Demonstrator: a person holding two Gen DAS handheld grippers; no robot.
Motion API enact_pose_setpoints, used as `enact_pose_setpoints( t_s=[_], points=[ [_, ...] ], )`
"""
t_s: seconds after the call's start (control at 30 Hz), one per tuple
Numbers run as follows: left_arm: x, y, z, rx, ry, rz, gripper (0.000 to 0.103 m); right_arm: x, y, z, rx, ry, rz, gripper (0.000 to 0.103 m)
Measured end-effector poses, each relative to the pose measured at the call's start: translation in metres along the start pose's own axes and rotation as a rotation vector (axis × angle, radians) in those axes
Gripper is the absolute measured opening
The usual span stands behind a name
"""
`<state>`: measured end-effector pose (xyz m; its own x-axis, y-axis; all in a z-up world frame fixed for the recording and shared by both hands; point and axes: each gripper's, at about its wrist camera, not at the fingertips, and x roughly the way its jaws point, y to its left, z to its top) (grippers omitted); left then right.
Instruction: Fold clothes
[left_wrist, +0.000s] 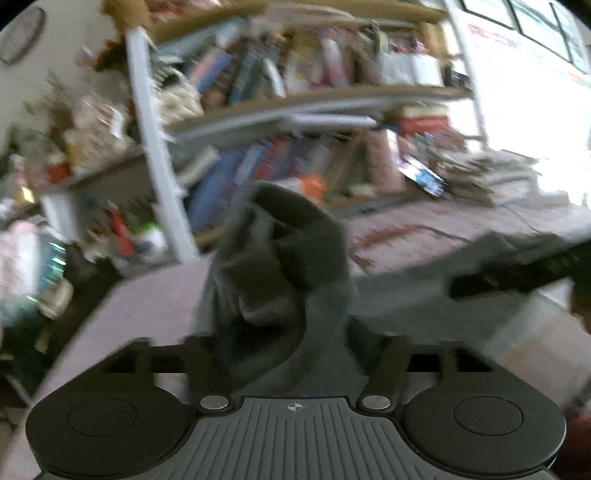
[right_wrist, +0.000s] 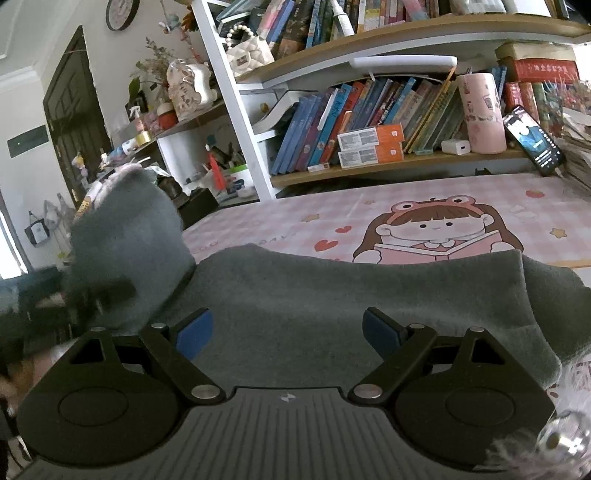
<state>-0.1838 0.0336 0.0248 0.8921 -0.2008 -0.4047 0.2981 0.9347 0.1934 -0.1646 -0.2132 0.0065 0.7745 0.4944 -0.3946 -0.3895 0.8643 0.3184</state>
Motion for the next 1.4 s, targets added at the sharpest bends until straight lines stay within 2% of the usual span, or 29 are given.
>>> enact_pose_setpoints(
  t_s=[0.1,0.2,0.27,0.5,0.7,0.73,0.8,0.83,0.87,1.17,1.23,1.27,1.3,1.33,1.4],
  points=[
    [0.009,-0.017,-0.008,0.028,0.061,-0.091,0.075,0.000,-0.001,0.000,0.006,-0.002,0.002,0.088],
    [0.010,-0.031,-0.011,0.082,0.073,-0.104,0.076,0.000,-0.002,0.000,0.013,0.001,0.006,0.088],
    [0.005,-0.028,-0.009,0.069,0.059,-0.119,0.077,0.001,-0.004,0.000,0.029,0.009,0.012,0.088],
    [-0.025,0.005,0.007,-0.079,-0.059,-0.199,0.081,0.006,-0.010,-0.002,0.088,0.040,0.044,0.088],
    [-0.031,0.052,0.005,-0.293,-0.117,-0.114,0.080,0.009,-0.013,-0.001,0.156,0.070,0.100,0.088],
    [-0.029,0.059,0.001,-0.326,-0.112,-0.095,0.078,0.010,-0.014,-0.001,0.179,0.082,0.118,0.088],
    [-0.022,0.070,-0.007,-0.381,-0.087,-0.076,0.066,0.015,-0.016,-0.001,0.235,0.110,0.164,0.088],
    [-0.017,0.074,-0.011,-0.402,-0.069,-0.079,0.046,0.019,-0.017,0.000,0.265,0.127,0.190,0.088],
    [-0.013,0.077,-0.016,-0.424,-0.051,-0.082,0.036,0.022,-0.016,0.000,0.286,0.141,0.208,0.088],
    [-0.013,0.073,-0.024,-0.403,-0.078,-0.129,0.035,0.062,0.010,0.007,0.343,0.267,0.319,0.086],
    [-0.013,0.072,-0.026,-0.397,-0.084,-0.140,0.035,0.070,0.015,0.011,0.345,0.272,0.312,0.080],
    [-0.013,0.071,-0.026,-0.395,-0.088,-0.145,0.036,0.071,0.018,0.014,0.322,0.257,0.306,0.053],
    [-0.013,0.071,-0.027,-0.392,-0.091,-0.150,0.036,0.070,0.020,0.019,0.297,0.240,0.304,0.037],
    [-0.013,0.070,-0.028,-0.389,-0.094,-0.155,0.036,0.067,0.020,0.023,0.289,0.215,0.314,0.035],
    [-0.013,0.069,-0.030,-0.384,-0.101,-0.166,0.036,0.055,0.017,0.030,0.282,0.144,0.343,0.021]
  ],
)
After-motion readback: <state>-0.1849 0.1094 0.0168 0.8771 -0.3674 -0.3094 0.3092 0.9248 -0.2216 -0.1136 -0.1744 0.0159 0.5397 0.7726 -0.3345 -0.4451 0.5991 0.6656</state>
